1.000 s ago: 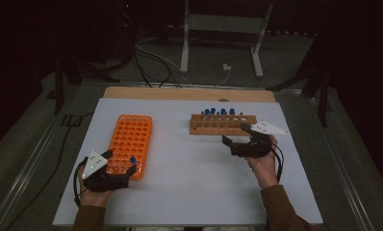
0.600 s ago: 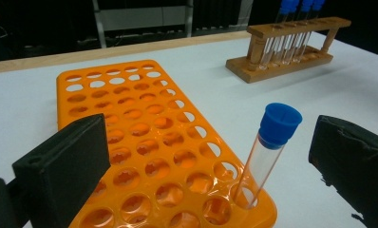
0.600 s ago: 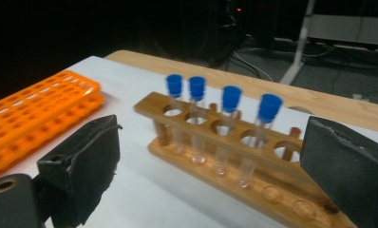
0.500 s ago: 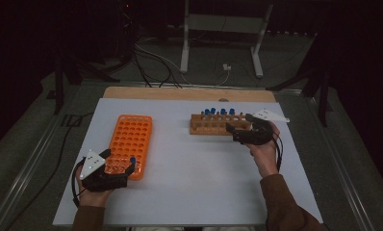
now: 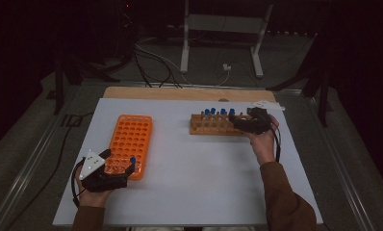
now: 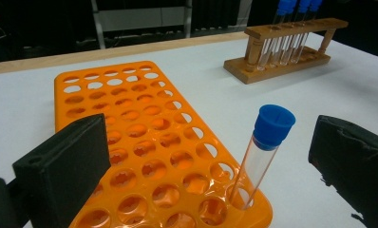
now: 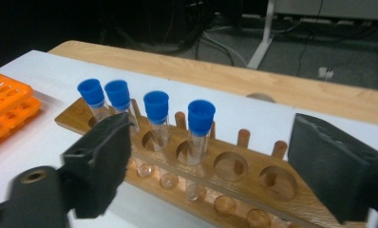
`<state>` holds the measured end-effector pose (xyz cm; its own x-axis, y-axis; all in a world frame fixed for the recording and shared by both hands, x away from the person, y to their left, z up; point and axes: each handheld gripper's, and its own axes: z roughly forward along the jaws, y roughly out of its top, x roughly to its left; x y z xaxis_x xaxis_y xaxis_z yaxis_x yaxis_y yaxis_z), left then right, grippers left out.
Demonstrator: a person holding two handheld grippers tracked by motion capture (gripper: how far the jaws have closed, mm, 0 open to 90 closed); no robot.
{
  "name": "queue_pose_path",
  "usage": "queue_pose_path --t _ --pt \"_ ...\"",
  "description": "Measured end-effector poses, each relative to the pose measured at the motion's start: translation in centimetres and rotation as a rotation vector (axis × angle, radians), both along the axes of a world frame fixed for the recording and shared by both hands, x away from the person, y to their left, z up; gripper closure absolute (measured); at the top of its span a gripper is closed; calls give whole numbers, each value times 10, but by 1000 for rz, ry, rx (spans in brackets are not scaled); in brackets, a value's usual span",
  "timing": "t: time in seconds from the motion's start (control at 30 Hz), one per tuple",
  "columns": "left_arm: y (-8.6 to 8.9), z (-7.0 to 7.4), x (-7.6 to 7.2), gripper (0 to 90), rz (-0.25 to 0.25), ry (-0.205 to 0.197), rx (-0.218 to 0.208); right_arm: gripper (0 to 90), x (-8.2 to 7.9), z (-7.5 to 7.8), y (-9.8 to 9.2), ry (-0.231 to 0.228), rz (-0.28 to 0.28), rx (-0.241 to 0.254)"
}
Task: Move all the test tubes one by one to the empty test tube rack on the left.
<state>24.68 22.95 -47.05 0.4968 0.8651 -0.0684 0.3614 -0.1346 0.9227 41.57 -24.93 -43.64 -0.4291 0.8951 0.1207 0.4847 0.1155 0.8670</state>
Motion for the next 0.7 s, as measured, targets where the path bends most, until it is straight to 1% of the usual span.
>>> queue_pose_path --t 0.03,0.1,0.2,0.27,0.37,0.43,0.53,0.6,0.63,0.7 --pt "0 0 0 5 0 -1 0 175 1 -2 1 9 0 4" --pt "0 0 0 5 0 -1 -1 211 4 -6 2 10 -3 3" --pt "0 0 0 5 1 -1 0 334 6 -10 6 3 15 -3" --pt "0 0 0 5 1 0 0 421 7 -12 8 -10 11 -28" --pt "0 0 0 5 0 -1 -1 527 10 -16 11 -12 12 -38" --pt "0 0 -1 5 1 0 -2 576 12 -19 13 -6 6 -42" --pt "1 0 -1 5 2 1 -2 626 13 -22 15 0 -3 -43" --pt "1 0 -1 5 3 1 -4 652 14 -24 16 -1 -14 -36" --pt "1 0 -1 5 2 0 -4 672 15 -25 17 -1 -15 -25" --pt "2 0 -1 5 1 1 -4 690 16 -26 18 -5 -19 -22"
